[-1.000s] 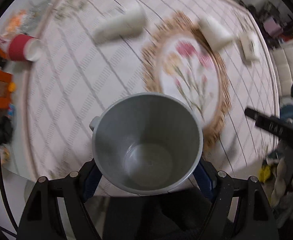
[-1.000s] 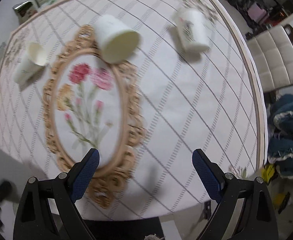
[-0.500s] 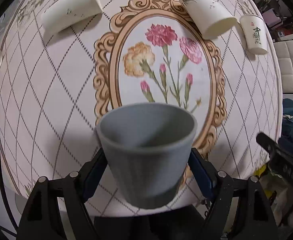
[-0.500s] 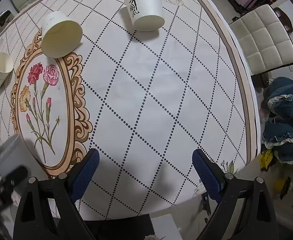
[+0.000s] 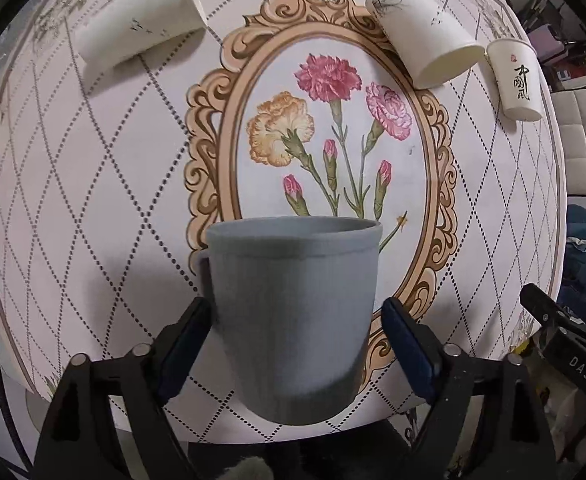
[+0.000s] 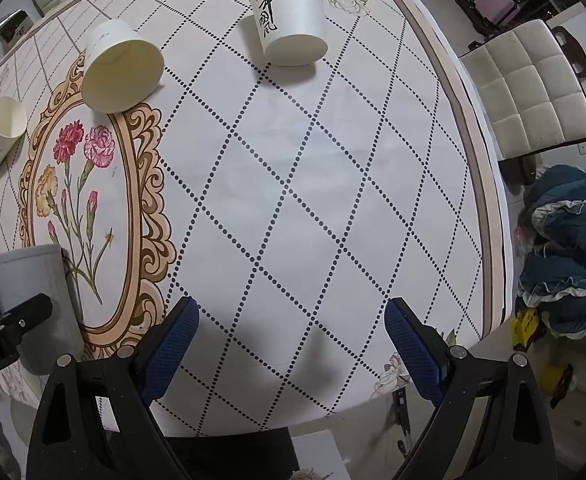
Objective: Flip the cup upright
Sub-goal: 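Grasp the grey mug with the right gripper while the left gripper releases it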
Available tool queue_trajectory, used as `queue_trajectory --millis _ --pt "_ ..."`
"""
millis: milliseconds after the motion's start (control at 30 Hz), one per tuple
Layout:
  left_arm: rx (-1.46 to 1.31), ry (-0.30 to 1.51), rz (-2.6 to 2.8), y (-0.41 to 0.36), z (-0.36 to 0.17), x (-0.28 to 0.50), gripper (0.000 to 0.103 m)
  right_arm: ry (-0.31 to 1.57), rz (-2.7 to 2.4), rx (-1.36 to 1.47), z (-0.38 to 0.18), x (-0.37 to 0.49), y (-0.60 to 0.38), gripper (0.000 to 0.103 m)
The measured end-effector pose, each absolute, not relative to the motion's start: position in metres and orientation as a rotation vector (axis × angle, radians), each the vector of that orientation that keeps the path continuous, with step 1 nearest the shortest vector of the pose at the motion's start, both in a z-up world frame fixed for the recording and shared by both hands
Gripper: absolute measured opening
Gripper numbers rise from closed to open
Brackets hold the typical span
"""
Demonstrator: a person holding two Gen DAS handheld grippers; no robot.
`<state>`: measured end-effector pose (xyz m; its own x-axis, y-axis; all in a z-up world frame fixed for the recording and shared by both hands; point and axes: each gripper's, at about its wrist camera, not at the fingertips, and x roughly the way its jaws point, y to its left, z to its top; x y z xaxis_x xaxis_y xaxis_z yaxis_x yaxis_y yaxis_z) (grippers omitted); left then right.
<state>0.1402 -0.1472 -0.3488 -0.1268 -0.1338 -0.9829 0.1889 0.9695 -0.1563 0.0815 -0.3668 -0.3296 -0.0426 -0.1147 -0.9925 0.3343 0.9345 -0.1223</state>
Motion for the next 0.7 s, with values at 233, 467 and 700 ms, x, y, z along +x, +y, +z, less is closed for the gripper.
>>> queue_trajectory --millis 233,467,700 --pt "0.074 1.576 -0.206 -0.133 -0.321 0.137 0.099 1.573 -0.3 0.262 -0.334 0.077 -0.367 0.095" --pt "0.063 1.466 -0.123 -0.102 -0.288 0.132 0.1 1.562 -0.236 0.251 -0.33 0.076 -0.351 0.095" --pt "0.165 1.388 0.011 -0.069 -0.284 0.119 0.103 1.555 -0.146 0.199 -0.314 0.084 -0.304 0.095"
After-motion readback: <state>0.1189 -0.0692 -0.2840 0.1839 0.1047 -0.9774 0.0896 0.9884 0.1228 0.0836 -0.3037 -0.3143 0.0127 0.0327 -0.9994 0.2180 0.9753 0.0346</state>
